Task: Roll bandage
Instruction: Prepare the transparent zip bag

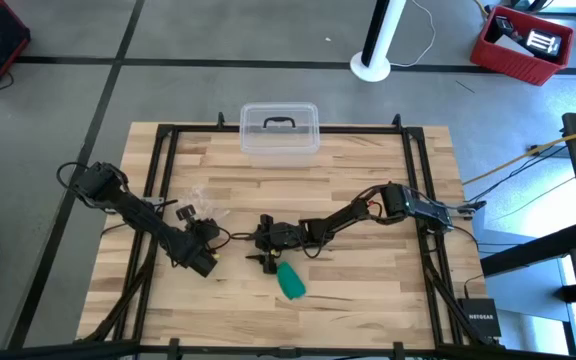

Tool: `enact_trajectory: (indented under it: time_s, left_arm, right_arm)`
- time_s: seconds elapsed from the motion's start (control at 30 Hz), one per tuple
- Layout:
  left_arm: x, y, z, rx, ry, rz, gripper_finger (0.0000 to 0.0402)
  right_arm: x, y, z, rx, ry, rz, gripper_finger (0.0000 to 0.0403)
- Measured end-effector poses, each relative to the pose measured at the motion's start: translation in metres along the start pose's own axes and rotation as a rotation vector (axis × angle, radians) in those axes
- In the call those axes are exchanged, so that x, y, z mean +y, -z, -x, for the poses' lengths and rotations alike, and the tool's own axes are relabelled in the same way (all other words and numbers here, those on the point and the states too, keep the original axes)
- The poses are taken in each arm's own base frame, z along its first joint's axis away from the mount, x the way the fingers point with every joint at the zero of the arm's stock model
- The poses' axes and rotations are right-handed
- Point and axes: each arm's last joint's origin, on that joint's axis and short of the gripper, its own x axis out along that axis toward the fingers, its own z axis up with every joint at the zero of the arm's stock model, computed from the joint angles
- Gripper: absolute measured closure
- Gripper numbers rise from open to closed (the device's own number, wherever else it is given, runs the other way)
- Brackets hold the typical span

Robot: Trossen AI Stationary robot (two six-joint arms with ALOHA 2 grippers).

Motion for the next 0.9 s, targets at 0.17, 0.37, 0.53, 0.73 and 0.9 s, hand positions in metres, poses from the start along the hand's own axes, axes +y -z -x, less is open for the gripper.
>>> enact_trajectory:
  time_s: [0.17,0.37,0.53,0.73,0.9]
  left_arm:
    - [0.0,-0.012,0.015,0.008,0.004,-0.012,0.0399]
    - [0.005,-0.048,0.063,-0.095,0.177,-0.007,0.0399]
    - [0.021,-0.068,0.094,-0.189,0.294,0.053,0.04]
    - [0.028,-0.077,0.104,-0.261,0.388,0.083,0.04]
    - [0.027,-0.082,0.106,-0.297,0.416,0.08,0.04]
  right_arm:
    - [0.004,-0.021,0.009,-0.04,-0.045,0.055,0.0132]
    - [0.019,-0.058,0.029,-0.131,-0.075,0.263,0.0132]
    - [0.034,-0.082,0.031,-0.194,-0.061,0.454,0.0132]
    - [0.047,-0.102,0.03,-0.112,0.136,0.624,0.0132]
    - [0.039,-0.103,0.028,0.011,0.15,0.631,0.0132]
